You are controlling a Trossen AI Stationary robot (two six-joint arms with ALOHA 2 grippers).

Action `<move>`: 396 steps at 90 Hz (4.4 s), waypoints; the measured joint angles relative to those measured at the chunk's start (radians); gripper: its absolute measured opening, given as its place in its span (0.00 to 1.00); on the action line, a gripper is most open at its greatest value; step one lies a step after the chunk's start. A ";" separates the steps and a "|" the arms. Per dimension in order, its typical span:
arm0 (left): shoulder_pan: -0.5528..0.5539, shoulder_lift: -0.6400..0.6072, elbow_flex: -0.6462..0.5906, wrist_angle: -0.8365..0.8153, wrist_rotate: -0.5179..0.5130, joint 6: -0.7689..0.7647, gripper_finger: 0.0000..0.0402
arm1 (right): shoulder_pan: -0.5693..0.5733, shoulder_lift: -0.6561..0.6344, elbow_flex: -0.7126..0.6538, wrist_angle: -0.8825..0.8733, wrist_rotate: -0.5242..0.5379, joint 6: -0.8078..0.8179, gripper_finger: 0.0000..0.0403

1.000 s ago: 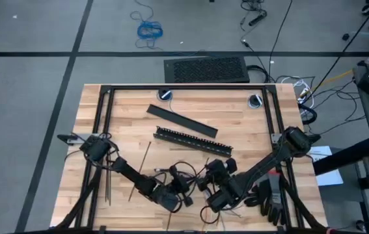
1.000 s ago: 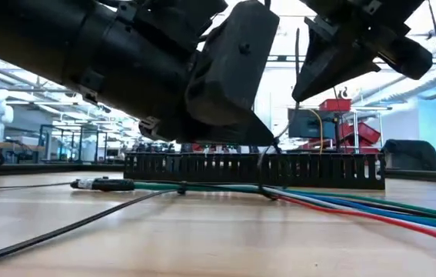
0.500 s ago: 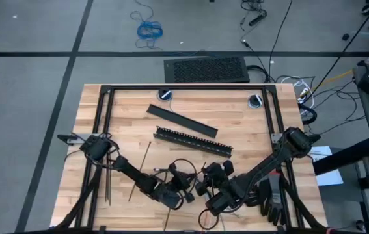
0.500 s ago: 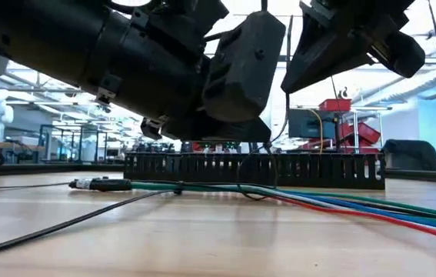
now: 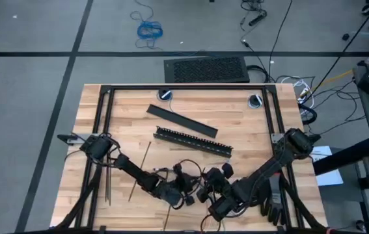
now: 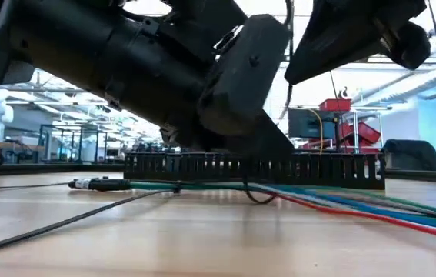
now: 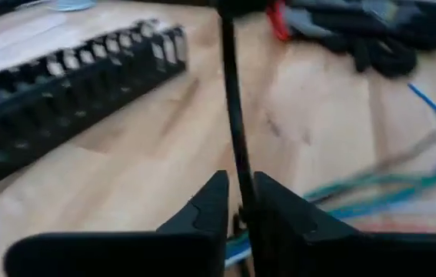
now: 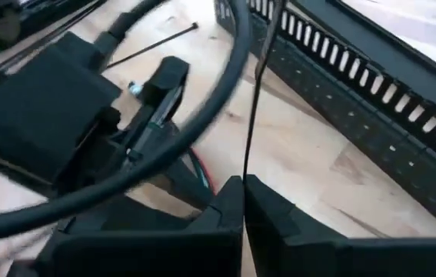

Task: Ziptie cables
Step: Wrap the cable wires with the black zip tie

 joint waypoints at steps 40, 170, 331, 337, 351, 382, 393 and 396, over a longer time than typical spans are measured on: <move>-0.043 0.000 0.000 0.078 -0.080 0.129 0.33 | 0.039 0.000 0.000 -0.003 -0.024 -0.105 0.00; -0.039 -0.003 0.002 0.078 -0.146 0.051 0.00 | 0.020 -0.010 0.000 0.030 0.063 -0.055 0.00; -0.010 -0.002 0.001 -0.104 -0.141 -0.213 0.05 | 0.016 -0.134 0.000 0.105 0.208 -0.257 0.00; -0.010 -0.002 0.001 -0.107 -0.135 -0.215 0.05 | 0.012 -0.148 0.000 0.105 0.215 -0.274 0.00; -0.009 -0.002 0.001 -0.108 -0.121 -0.214 0.05 | 0.010 -0.161 0.000 0.103 0.245 -0.293 0.00; -0.008 0.000 0.000 -0.111 -0.095 -0.214 0.05 | -0.005 -0.180 0.000 0.110 0.220 -0.366 0.00; -0.009 0.000 0.000 -0.111 -0.081 -0.215 0.05 | -0.009 -0.185 0.000 0.116 0.210 -0.381 0.00; -0.008 0.000 0.000 -0.109 -0.073 -0.215 0.05 | -0.009 -0.190 0.000 0.119 0.209 -0.387 0.00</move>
